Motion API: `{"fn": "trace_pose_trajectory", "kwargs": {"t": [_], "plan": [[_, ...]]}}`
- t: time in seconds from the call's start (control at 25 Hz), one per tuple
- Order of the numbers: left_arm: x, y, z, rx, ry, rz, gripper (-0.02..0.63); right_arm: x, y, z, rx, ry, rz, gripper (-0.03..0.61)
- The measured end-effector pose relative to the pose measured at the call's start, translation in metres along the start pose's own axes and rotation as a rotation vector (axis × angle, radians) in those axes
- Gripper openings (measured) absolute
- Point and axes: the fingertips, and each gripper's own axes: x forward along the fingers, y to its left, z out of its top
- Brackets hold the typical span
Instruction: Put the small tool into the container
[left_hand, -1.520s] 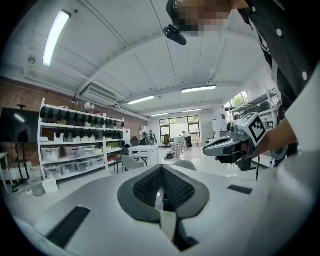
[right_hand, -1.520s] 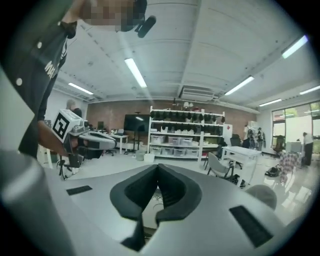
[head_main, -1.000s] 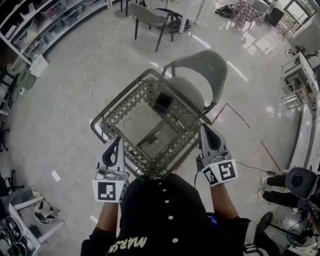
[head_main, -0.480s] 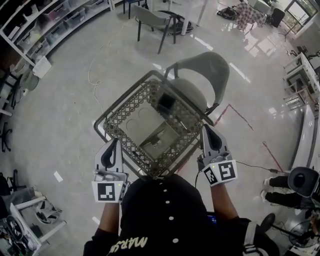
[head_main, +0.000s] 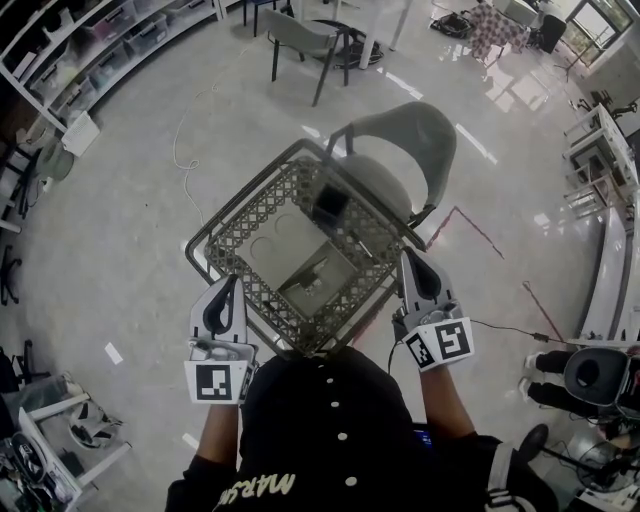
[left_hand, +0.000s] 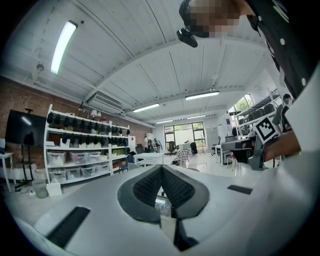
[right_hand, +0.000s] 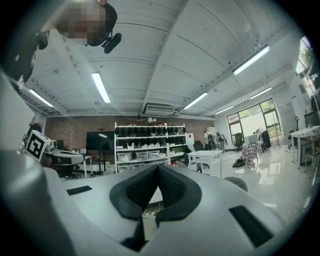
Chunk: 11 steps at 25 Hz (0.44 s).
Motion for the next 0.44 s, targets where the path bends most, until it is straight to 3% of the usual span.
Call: {"fn": "trace_pose_trajectory", "kwargs": {"t": [0.44], "plan": [[0.0016,0.0031,-0.0022,-0.015,-0.006,0.000,0.025,0.0061,0.0069,0.0006,-0.009,0.012,0.015,0.012]]}}
